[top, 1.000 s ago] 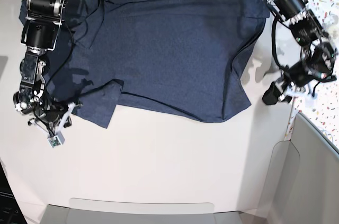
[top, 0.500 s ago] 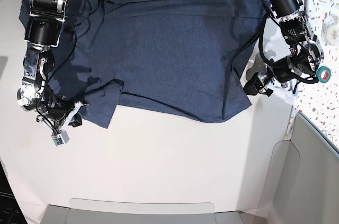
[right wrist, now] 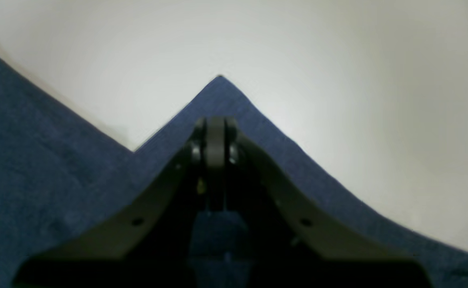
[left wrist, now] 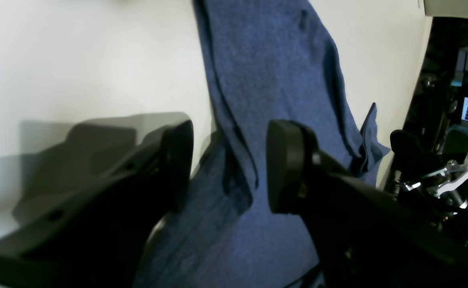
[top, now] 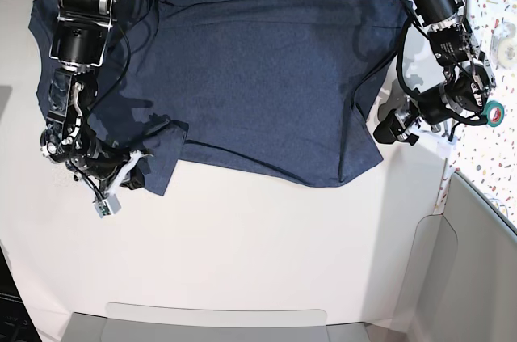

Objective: Layout the t-shirt on the table in an organized manner, then fold the t-shirt properly

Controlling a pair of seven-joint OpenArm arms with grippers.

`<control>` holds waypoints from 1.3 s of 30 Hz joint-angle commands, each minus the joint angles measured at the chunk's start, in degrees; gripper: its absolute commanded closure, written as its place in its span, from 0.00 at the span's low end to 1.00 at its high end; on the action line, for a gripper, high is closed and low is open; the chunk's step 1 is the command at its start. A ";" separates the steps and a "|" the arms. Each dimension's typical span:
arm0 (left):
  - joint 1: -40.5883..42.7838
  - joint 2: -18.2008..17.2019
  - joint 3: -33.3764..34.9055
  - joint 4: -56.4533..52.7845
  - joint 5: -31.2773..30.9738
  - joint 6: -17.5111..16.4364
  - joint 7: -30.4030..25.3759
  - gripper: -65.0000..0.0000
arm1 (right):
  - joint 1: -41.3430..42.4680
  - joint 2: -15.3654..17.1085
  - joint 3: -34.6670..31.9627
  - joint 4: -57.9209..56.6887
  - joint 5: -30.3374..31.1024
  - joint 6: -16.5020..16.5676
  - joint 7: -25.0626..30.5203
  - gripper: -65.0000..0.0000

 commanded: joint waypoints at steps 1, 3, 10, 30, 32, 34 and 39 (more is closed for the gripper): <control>-1.12 -0.85 -0.05 1.06 -1.52 0.05 -0.31 0.55 | 0.59 0.70 0.20 1.55 0.75 0.64 3.52 1.00; -1.12 -0.76 -0.05 1.06 -1.52 -0.04 -0.31 0.56 | -1.43 0.70 0.02 3.31 0.75 0.64 6.95 1.00; -1.03 -0.85 -0.05 1.06 -1.52 -0.13 -0.31 0.56 | -7.23 0.70 -0.42 12.63 0.58 0.64 13.89 1.00; 0.11 -0.67 0.12 1.06 -1.52 -0.13 -0.31 0.58 | -4.77 1.14 0.02 12.72 0.40 0.64 13.98 1.00; 0.11 -0.67 -0.05 1.06 -1.52 -0.13 -0.31 0.58 | -4.68 0.88 0.02 11.58 0.40 0.64 13.98 1.00; 0.11 -0.59 -0.14 1.06 -1.60 -0.13 -0.31 0.58 | -4.94 0.70 -0.33 11.14 0.58 0.64 13.98 1.00; -0.41 1.61 -0.31 1.76 -1.60 0.13 -0.75 0.59 | -6.62 -1.76 -0.07 11.58 0.75 0.91 13.89 1.00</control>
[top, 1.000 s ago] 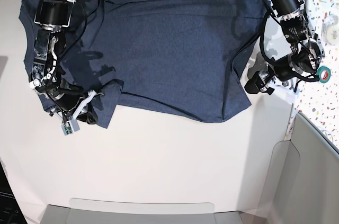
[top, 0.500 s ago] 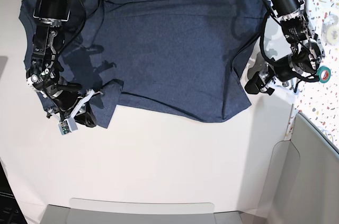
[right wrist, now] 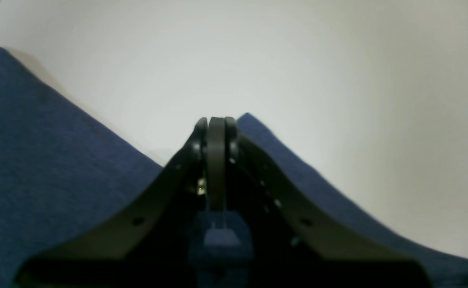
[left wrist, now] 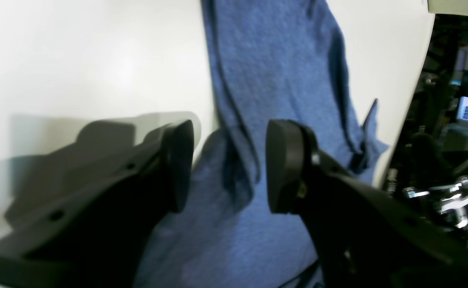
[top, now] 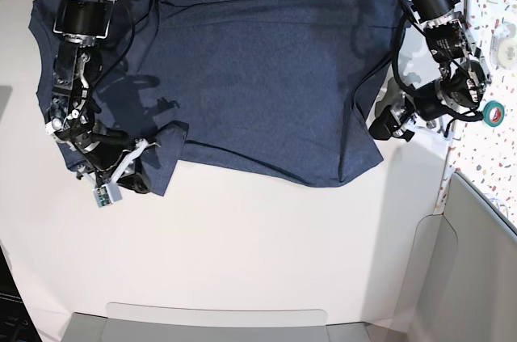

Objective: Layout the t-shirt on the table in an organized manner, then fold the t-shirt properly

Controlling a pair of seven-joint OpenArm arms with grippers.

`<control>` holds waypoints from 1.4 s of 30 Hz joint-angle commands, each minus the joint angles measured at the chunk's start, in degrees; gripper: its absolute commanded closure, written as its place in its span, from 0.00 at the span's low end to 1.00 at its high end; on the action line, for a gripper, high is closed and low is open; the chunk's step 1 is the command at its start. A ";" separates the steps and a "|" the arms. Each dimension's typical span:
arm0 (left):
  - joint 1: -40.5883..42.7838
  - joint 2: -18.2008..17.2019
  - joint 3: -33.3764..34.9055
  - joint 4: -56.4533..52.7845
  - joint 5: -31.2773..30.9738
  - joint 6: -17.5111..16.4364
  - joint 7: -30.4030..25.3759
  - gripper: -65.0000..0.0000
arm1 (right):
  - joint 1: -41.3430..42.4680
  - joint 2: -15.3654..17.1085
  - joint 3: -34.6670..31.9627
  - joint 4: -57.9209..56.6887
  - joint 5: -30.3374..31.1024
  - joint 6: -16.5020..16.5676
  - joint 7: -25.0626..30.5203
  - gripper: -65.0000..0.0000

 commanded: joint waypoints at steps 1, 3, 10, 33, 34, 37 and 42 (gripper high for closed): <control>-1.31 -0.24 -0.12 2.07 -1.58 0.13 -0.55 0.61 | 1.32 0.18 0.15 1.19 1.17 0.86 1.76 1.00; -2.45 0.99 -0.12 3.21 -1.58 0.13 -0.55 0.64 | 0.97 -0.35 -0.20 1.19 1.17 0.86 1.76 1.00; -6.06 2.75 -0.03 3.30 -1.49 0.13 -0.64 0.68 | 0.53 -3.16 -0.20 1.19 1.17 0.86 1.41 1.00; -6.94 3.62 0.41 3.21 -1.49 0.13 -3.54 0.68 | 0.00 -10.37 0.06 7.79 1.17 0.95 -8.88 1.00; -6.94 3.62 0.41 3.21 -1.49 0.13 -3.54 0.68 | -0.09 -10.54 0.15 7.79 1.17 0.95 -8.88 1.00; -6.94 3.62 0.41 3.21 -1.49 0.13 -3.80 0.68 | -0.26 -10.54 -0.20 7.79 1.17 0.95 -8.88 1.00; -6.94 3.62 0.41 3.21 -1.49 0.13 -4.07 0.68 | -0.62 -10.54 -0.20 7.79 1.17 0.95 -8.88 1.00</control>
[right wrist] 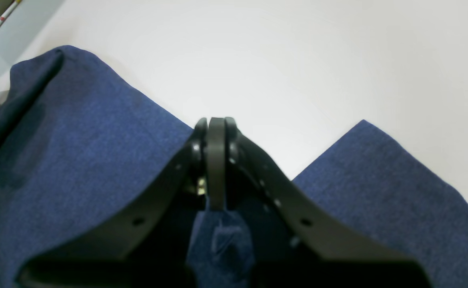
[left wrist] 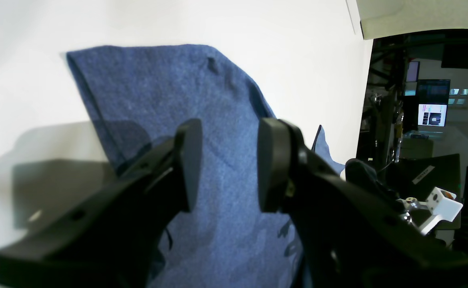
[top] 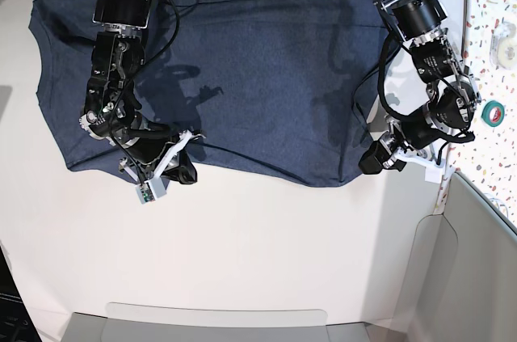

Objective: Layout the t-shirt on the table in an organized manner, then fold the t-shirt properly

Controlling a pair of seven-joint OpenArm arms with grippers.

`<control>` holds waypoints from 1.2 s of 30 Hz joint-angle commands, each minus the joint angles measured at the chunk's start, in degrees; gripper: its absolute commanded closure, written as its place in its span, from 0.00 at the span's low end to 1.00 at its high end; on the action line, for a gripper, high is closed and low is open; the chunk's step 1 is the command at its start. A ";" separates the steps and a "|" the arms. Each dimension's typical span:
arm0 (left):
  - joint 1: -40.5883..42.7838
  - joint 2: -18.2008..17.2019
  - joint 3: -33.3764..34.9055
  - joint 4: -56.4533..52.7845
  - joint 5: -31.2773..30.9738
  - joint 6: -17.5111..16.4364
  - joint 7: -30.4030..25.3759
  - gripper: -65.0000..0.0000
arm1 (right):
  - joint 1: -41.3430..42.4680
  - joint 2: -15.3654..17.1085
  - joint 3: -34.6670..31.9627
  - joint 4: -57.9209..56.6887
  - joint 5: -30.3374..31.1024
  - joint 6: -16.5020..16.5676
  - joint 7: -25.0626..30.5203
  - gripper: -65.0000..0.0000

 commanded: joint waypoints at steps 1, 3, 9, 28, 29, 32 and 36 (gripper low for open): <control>-1.23 -0.37 0.15 0.83 -1.54 0.05 -0.42 0.68 | 0.89 0.17 0.00 1.14 0.75 0.93 1.55 1.00; -1.23 -0.37 0.15 0.83 -1.54 0.13 -0.50 0.68 | 0.89 0.17 0.00 1.14 0.75 0.93 1.55 1.00; -1.23 -0.37 0.06 0.83 -1.54 0.13 -0.50 0.68 | 0.89 0.17 0.00 1.14 0.75 0.93 1.55 1.00; -1.32 1.12 -0.12 -2.77 -1.54 0.05 -0.59 0.68 | 0.54 -1.06 -0.09 1.14 0.75 0.93 1.55 1.00; -1.32 1.12 -0.20 -2.77 -1.54 0.05 -0.59 0.68 | 0.54 -0.89 -0.09 1.14 0.75 0.93 1.55 1.00; -1.32 1.12 -0.20 -2.77 -1.54 0.05 -0.59 0.68 | 0.45 -0.71 -0.09 1.14 0.75 0.93 1.46 1.00; -1.41 0.94 -0.20 -2.77 -1.54 0.05 -0.59 0.68 | 0.45 -0.71 -0.09 1.14 0.75 0.93 1.46 1.00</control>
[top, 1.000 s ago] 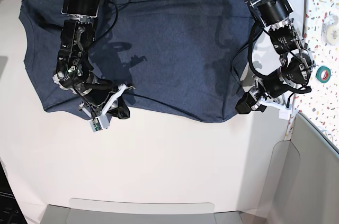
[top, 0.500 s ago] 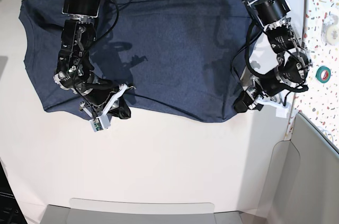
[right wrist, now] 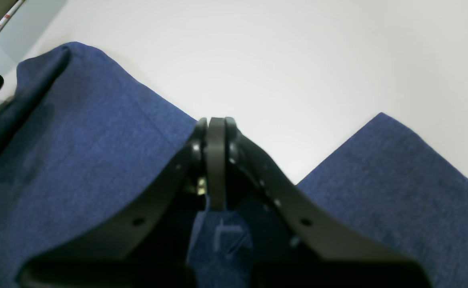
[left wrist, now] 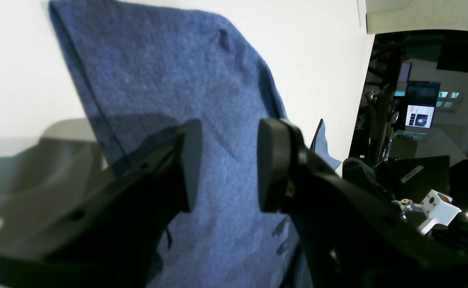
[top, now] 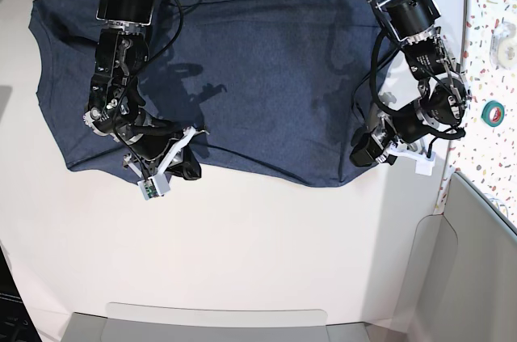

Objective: Layout the t-shirt on the table in an organized manner, then fold the t-shirt properly

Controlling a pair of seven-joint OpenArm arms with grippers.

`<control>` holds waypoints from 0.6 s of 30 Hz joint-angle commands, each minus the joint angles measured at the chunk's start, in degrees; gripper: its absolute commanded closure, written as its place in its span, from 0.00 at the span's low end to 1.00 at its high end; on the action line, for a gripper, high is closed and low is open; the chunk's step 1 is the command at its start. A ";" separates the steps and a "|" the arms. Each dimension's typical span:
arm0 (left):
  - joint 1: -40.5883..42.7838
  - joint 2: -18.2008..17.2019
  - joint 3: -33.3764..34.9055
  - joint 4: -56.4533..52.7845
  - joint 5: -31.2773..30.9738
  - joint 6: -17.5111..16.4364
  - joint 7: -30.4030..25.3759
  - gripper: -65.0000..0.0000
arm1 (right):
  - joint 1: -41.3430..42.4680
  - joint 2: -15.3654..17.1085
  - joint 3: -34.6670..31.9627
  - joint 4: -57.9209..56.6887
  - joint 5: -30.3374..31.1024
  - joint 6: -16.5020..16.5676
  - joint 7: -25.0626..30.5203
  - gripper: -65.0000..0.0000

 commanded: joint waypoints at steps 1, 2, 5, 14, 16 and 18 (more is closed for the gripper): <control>-1.41 -0.74 -0.10 0.88 -1.54 -0.08 -0.37 0.68 | 1.24 0.10 -0.07 1.14 0.75 0.93 1.46 1.00; -1.41 -0.74 -0.10 0.88 -1.54 -0.08 -0.37 0.68 | 1.33 0.10 -0.07 1.23 0.75 0.93 1.46 1.00; -1.32 -0.74 -0.10 0.88 -1.54 -0.08 -0.37 0.68 | 1.33 -0.08 -0.07 2.90 0.75 0.93 1.46 1.00; -1.32 -0.65 -0.01 0.88 -1.45 -0.08 -0.37 0.68 | 1.41 0.01 -2.00 4.92 0.75 0.93 1.46 1.00; -1.32 -0.74 -0.10 0.88 -1.45 -0.08 -0.37 0.68 | 1.33 0.01 -2.00 4.92 0.75 0.93 1.46 1.00; -1.23 -0.74 -0.10 0.88 -1.45 -0.08 -0.37 0.68 | 1.33 0.01 -2.00 4.92 0.75 0.93 1.46 1.00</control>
